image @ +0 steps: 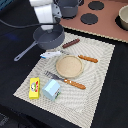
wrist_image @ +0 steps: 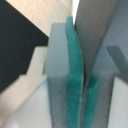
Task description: Interact with the objects in diverse but meaningful ways.
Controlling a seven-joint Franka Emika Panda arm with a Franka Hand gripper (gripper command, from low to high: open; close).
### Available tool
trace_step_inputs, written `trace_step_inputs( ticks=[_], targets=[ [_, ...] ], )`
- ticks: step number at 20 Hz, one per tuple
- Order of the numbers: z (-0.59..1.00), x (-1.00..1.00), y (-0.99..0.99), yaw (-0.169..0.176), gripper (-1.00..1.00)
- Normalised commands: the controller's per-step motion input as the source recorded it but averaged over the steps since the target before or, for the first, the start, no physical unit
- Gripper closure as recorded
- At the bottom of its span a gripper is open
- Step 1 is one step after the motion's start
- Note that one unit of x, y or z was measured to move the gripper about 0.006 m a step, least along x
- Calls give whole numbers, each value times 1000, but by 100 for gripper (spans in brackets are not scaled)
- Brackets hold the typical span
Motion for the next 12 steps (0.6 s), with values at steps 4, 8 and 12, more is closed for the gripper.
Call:
trace_step_inputs(
  ticks=[4,8,12],
  targets=[
    [414,794,401,0,100],
    [409,761,403,0,100],
    [519,734,369,0,100]
  ],
)
